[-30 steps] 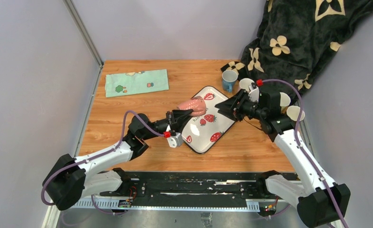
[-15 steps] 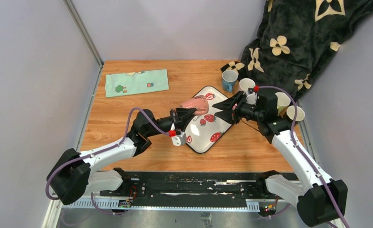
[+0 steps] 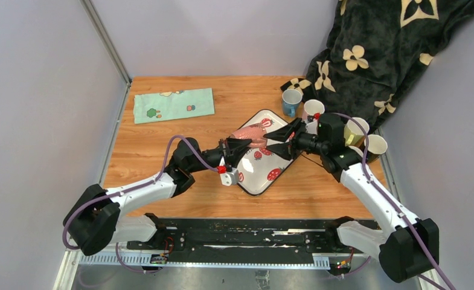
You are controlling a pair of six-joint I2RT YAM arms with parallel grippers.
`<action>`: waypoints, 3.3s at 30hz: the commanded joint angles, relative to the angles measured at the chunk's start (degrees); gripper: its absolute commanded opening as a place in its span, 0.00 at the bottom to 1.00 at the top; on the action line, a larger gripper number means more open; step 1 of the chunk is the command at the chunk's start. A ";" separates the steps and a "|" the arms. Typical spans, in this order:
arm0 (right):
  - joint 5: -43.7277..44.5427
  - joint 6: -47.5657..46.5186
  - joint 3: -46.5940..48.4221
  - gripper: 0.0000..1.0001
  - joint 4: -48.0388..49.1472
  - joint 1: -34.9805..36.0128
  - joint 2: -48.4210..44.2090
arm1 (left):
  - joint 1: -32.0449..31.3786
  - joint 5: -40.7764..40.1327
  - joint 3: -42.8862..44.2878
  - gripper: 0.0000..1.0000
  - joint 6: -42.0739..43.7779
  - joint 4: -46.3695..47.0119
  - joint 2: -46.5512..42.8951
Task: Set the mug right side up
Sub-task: Turn over the cup on the tray.
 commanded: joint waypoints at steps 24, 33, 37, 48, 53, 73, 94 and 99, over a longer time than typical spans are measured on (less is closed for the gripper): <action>16.07 13.69 -2.05 0.42 -3.63 8.50 -1.29 | 0.06 1.97 3.01 0.00 2.45 5.75 0.61; 18.47 16.00 -1.26 0.40 -2.46 9.36 -0.97 | -0.12 2.40 2.70 0.00 2.40 5.75 1.02; 18.78 16.76 -1.11 0.39 -1.87 9.78 -0.62 | -0.21 2.40 2.68 0.00 2.40 5.75 1.24; 18.43 17.83 -1.43 0.34 0.39 10.65 1.17 | -0.25 2.62 2.73 0.00 2.40 5.76 1.51; 18.19 18.49 -2.02 0.36 1.26 10.87 1.97 | -0.56 2.71 2.67 0.00 2.31 5.75 1.47; 18.86 18.53 -3.75 0.00 9.87 10.88 2.53 | -0.65 3.71 2.33 0.23 1.29 5.75 1.47; 31.43 3.36 -3.39 0.00 8.59 8.79 -3.01 | -0.65 2.11 0.52 0.83 -12.46 -4.34 -5.29; 36.00 -10.06 -1.00 0.00 3.94 7.44 -4.35 | -0.65 -3.31 -0.12 0.86 -15.50 -11.70 -8.86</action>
